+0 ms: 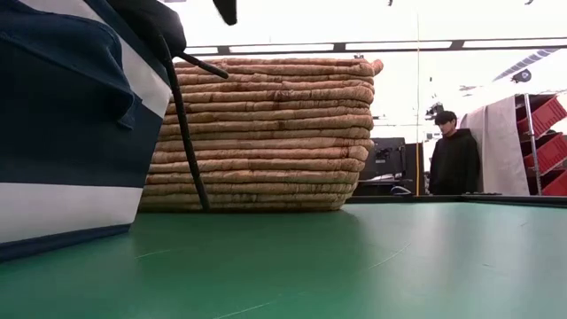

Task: Sort clothes
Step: Put the black shorts into the laundry bin

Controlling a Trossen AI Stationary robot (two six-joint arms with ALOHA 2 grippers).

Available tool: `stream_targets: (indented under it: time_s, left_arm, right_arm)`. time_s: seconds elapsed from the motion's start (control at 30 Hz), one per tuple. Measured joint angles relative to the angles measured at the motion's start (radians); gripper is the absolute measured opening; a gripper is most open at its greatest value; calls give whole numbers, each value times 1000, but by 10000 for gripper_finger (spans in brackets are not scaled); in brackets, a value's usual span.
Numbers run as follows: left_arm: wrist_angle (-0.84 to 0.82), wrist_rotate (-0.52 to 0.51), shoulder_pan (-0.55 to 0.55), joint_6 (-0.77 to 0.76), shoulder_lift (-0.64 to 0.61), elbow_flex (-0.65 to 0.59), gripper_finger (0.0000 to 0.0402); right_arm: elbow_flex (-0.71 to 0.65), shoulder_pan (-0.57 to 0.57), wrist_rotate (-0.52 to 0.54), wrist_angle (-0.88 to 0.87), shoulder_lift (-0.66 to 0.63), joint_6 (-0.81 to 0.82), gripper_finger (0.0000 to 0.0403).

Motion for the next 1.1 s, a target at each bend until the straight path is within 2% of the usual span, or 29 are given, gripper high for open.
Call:
stream_targets:
  time_s: [0.1,0.2,0.47,0.67,1.1]
  left_arm:
    - [-40,10,1,-35,19,0,203]
    - [-73,64,9,-68,36,0,203]
    - [-74,74,10,-48,71,-5,204]
    - [-75,153,10,-25,87,-14,204]
    - [-70,159,10,-24,85,-118,203]
  right_arm:
    - [0,11,11,-4,-1,7,12]
    - [0,27,36,-9,-1,14,12]
    - [0,33,53,-9,-1,19,12]
    - [0,33,53,-9,-1,19,12]
    - [0,33,53,-9,-1,19,12]
